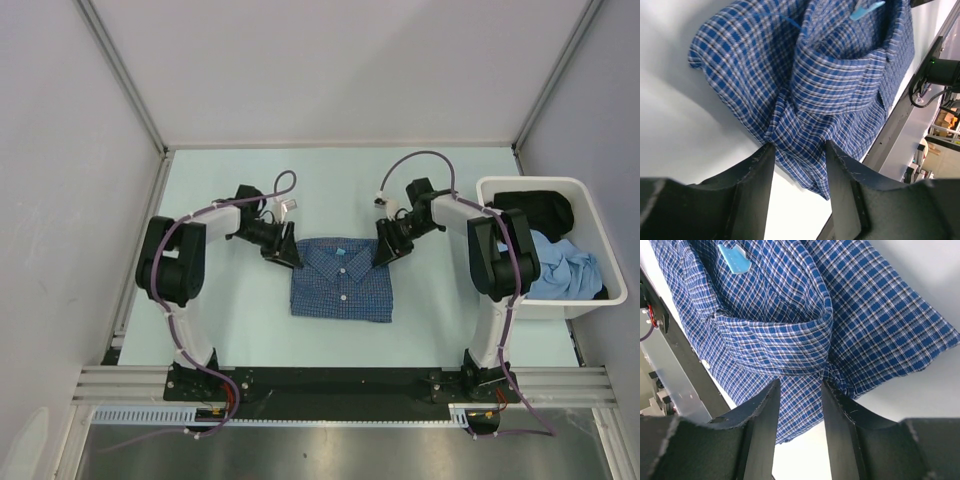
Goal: Fold and stack the long sleeve shirts
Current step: Fold the shirt
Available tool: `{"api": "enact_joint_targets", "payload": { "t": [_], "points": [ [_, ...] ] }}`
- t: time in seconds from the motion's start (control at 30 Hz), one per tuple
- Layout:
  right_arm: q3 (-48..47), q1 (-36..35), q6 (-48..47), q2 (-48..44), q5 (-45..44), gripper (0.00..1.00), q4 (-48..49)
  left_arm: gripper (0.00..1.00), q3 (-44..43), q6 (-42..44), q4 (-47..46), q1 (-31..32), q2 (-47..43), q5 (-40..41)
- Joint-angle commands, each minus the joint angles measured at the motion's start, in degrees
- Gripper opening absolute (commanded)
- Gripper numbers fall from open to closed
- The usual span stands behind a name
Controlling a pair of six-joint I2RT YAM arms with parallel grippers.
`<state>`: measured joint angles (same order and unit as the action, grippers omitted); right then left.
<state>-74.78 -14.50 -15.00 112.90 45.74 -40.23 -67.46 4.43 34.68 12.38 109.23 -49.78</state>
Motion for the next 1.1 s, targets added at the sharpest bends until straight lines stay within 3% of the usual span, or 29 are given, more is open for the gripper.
{"api": "enact_joint_targets", "payload": {
  "t": [0.0, 0.4, 0.77, 0.93, 1.07],
  "points": [
    [0.17, -0.26, 0.85, -0.4, -0.73, 0.42, 2.79, 0.48, -2.32, -0.73, -2.07, 0.36, 1.78, -1.81],
    [-3.7, 2.55, -1.17, 0.2, -2.58, 0.44, -0.11, 0.34, -3.64, -0.56, -2.59, 0.27, 1.95, -1.11],
    [-4.41, 1.58, -2.66, 1.88, -1.79, 0.42, -1.87, 0.36, -3.99, -0.65, -2.86, 0.27, 1.87, -0.85],
    [-3.09, 1.58, -3.72, 1.44, -3.54, 0.48, -1.35, 0.4, -3.47, -1.0, -3.47, 0.27, 2.13, -0.85],
    [-3.97, 0.97, -4.24, 2.15, -2.32, 0.4, -2.31, 0.36, -3.55, -0.82, -3.91, 0.27, 1.95, -0.93]
  ]
}}
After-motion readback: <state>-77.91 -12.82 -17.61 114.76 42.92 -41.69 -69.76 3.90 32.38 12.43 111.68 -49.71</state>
